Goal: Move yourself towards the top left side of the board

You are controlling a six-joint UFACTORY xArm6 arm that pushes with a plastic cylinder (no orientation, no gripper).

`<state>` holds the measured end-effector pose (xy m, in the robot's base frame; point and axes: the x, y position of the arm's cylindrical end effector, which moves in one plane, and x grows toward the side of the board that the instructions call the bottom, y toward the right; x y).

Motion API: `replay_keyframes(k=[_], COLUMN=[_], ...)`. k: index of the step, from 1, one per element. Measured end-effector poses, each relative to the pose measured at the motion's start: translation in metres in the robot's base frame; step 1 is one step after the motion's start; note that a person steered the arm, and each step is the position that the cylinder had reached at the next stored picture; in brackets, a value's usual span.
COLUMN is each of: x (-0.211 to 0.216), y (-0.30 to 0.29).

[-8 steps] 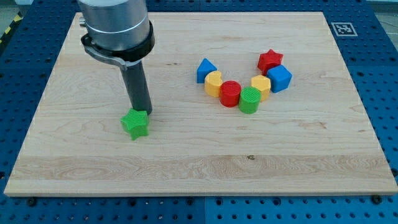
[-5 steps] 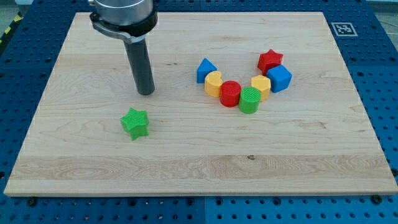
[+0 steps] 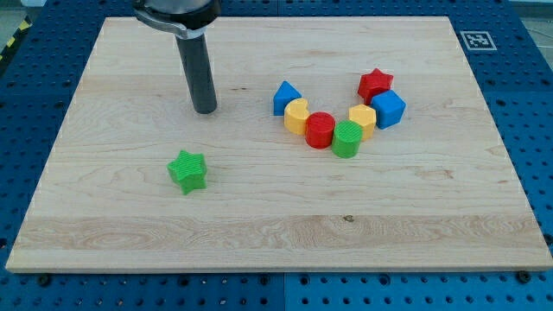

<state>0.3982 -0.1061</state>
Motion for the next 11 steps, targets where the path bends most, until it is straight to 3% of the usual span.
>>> replay_keyframes(k=[4,11], x=[-0.066,-0.097], y=[-0.007,-0.007])
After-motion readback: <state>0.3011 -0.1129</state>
